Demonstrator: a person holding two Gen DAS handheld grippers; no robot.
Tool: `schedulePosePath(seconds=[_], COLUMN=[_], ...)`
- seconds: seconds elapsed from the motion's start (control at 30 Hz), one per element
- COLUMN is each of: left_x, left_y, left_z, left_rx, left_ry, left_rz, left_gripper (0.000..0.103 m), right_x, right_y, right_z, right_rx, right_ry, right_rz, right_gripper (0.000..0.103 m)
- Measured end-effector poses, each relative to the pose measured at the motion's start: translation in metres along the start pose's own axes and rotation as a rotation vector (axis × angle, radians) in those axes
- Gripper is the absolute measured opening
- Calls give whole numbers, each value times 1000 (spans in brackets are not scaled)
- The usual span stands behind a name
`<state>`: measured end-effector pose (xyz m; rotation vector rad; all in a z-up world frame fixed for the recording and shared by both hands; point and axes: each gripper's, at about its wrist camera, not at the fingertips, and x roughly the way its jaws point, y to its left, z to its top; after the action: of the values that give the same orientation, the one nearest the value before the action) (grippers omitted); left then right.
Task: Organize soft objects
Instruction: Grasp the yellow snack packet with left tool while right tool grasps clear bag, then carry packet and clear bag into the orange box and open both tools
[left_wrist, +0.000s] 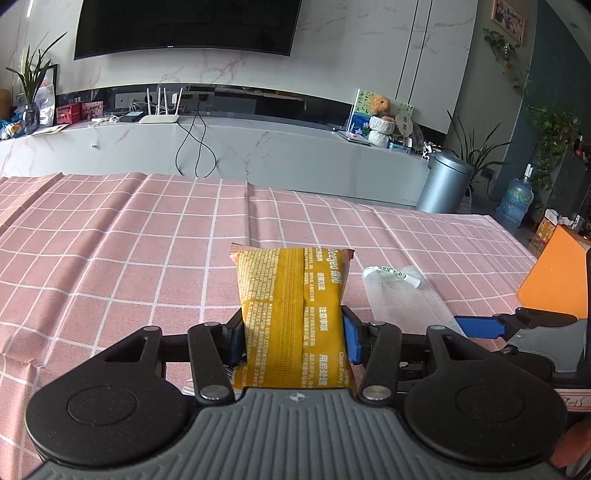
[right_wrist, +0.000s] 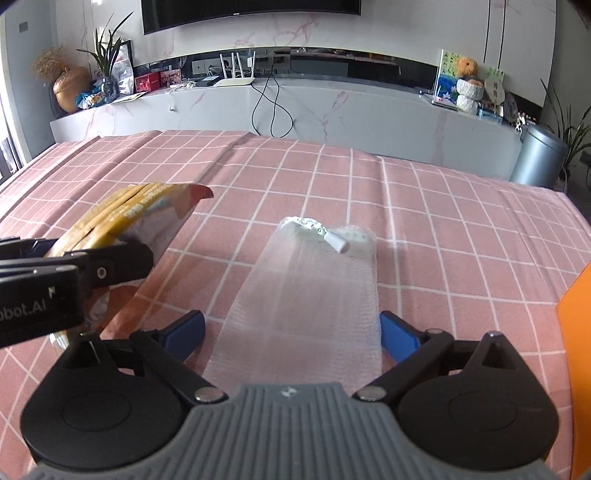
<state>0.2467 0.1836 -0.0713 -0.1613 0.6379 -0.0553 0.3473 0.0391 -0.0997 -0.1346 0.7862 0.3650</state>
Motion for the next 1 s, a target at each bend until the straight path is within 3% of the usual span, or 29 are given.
schedulePosePath(seconds=[0.17,0.23,0.27,0.33,0.37,0.6,1.0], left_x=[-4,-6,-7,-10,-12,-36,-105], left_y=[-1,-2,-3,-6,-7,-21,-66], left_z=[-3,-5,-6,-9,-9,-9,-7], left_rx=[0,-5,-4,-3,-4,9,16], left_ry=[-2,-1,1,6,8,-3,-45], left_rz=[-7,-17,-15,-13,-15,-37,-109], left_gripper=[57,57,57,57,57,57,57], right_x=[-8,-9,-10,-12,-13,-51,-184], right_y=[-5,-3,-3,-1,0,-5,-30], right_z=[2,2,3,4,5,-1,-33], right_rx=[-5,-22,-33,-51,-57,-41,-7], right_ry=[-11,-14,-13,-6,0,-19,-126], right_rz=[-5,1,6,3,3,24,78], right_gripper=[67,48,43,10,5,2,2])
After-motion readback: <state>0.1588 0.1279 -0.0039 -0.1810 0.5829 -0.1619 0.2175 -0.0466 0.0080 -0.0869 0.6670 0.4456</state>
